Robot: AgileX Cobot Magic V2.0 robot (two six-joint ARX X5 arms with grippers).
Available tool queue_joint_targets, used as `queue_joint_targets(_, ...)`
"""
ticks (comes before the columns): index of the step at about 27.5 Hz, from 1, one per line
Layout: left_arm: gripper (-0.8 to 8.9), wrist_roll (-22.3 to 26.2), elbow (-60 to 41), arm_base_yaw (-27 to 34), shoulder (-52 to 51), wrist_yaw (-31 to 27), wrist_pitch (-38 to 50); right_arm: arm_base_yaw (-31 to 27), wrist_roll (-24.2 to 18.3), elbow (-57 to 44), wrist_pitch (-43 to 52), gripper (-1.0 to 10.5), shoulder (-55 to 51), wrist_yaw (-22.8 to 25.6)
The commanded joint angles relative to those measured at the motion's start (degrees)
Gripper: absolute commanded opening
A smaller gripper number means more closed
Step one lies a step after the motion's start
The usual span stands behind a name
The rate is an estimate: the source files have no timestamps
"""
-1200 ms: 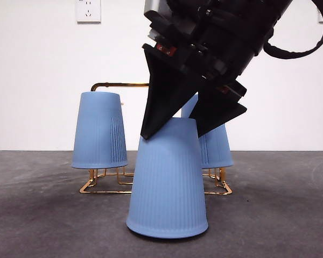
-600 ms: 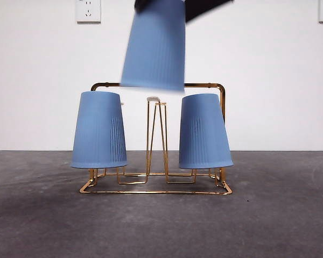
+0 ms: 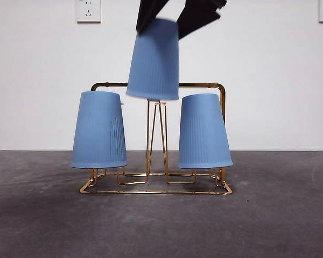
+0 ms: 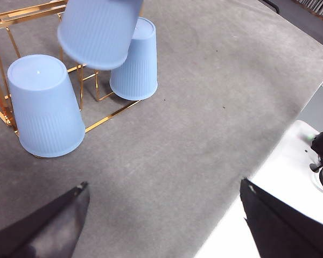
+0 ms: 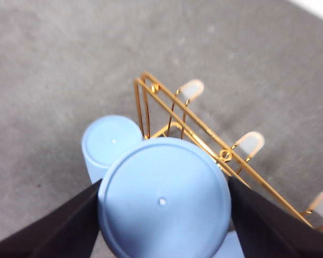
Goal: Pick the top cup and place it on cupholder, pick up the mid cup and place it on cupholder, last pick the bottom cup and place it on cupholder.
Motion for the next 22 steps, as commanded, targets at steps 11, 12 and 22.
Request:
queue_joint_targets(11,4.36,-0.31,0.55,-0.39,0.28,0.09,0.55,-1.01,-0.7,1.14,1.16,3.0,9.07,-1.92)
queue_joint_targets(12,4.36,-0.31,0.55,-0.39,0.28,0.09,0.55,-1.07,-0.7,1.11,1.14,3.0,9.57,-1.97)
queue_joint_targets(22,4.36,-0.33,0.55,-0.42,0.28,0.09,0.52,-1.73,-0.9,1.11,0.94,3.3,13.16,-2.05)
